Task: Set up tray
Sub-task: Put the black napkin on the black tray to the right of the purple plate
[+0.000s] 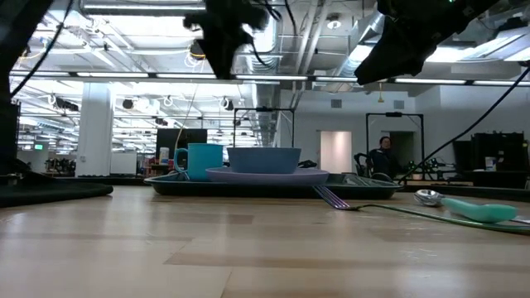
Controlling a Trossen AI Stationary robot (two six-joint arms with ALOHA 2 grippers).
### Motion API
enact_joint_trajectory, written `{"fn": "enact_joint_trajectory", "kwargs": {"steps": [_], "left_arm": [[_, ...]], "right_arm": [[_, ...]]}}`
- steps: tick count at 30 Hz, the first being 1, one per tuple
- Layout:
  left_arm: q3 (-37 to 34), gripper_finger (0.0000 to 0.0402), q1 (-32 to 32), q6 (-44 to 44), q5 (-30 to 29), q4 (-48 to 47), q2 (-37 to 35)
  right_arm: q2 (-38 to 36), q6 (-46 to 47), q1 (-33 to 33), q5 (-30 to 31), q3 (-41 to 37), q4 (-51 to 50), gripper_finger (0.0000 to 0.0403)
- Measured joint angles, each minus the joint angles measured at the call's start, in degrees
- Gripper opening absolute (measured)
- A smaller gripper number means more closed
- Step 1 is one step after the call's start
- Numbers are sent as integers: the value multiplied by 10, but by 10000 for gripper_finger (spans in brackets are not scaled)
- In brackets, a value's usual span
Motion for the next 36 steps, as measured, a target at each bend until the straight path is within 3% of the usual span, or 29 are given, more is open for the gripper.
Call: {"fn": "enact_joint_trajectory", "kwargs": {"steps": [4, 9, 14, 21, 25, 29, 36], "left_arm": [[-8, 130, -14, -112, 6, -9, -63], [-70, 125, -70, -219, 13, -11, -157], [-193, 117, -167, -359, -49, -11, -263], [-406, 109, -314, -607, -68, 18, -376], [-526, 103, -389, -696, -50, 47, -392], [-617, 101, -454, -738, -36, 137, -393], [-691, 101, -537, -817, -17, 294, -393]], "right_arm": [[0, -1, 0, 1, 0, 12, 154], [0, -1, 0, 0, 0, 32, 154], [0, -1, 0, 0, 0, 34, 154], [0, 23, 0, -3, 0, 37, 154], [0, 29, 0, -16, 0, 38, 154], [0, 29, 4, -17, 0, 38, 154], [0, 29, 12, -16, 0, 37, 154]]}}
